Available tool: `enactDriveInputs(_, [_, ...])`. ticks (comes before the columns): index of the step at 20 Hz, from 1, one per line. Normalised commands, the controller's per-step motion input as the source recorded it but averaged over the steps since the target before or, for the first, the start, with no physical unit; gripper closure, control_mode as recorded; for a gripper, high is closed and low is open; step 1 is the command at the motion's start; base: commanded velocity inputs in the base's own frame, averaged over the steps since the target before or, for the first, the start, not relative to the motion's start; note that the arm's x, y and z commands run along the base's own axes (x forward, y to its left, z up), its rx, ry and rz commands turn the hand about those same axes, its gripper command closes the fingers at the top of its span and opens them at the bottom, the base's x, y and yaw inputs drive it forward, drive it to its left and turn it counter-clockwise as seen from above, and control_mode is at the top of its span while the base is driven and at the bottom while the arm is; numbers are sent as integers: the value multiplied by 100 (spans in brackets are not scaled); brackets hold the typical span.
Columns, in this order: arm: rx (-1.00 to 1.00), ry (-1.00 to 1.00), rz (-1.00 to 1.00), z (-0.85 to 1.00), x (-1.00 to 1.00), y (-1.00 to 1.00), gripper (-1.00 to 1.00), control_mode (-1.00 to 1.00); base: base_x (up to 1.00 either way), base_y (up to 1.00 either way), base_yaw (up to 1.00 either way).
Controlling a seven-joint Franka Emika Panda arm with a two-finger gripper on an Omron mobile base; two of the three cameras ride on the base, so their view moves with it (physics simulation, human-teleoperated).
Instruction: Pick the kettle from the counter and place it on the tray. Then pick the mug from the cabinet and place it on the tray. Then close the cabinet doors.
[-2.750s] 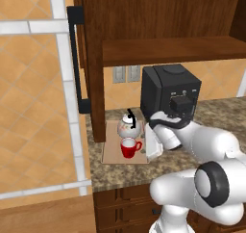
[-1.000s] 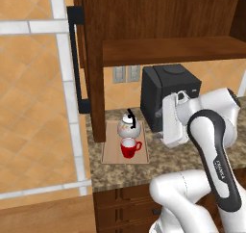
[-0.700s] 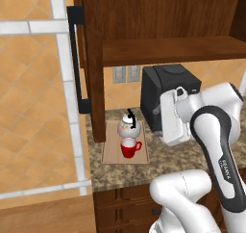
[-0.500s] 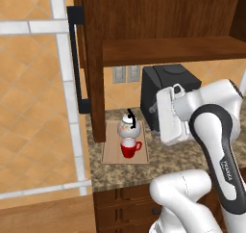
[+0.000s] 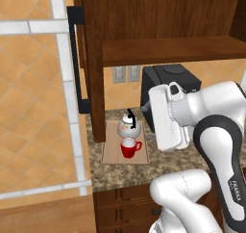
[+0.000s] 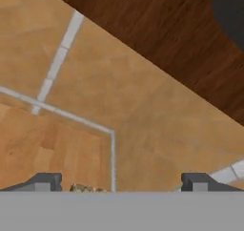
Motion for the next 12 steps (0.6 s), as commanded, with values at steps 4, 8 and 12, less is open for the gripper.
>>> enactDriveInputs(4, [10, -22, 3, 28, -45, 25, -100, -100, 0, 0, 0])
enactDriveInputs(8, [12, -24, 5, 30, -38, 38, -100, -100, 0, 0, 0])
enactDriveInputs(12, [5, -27, 5, 18, -38, 55, -100, -100, 0, 0, 0])
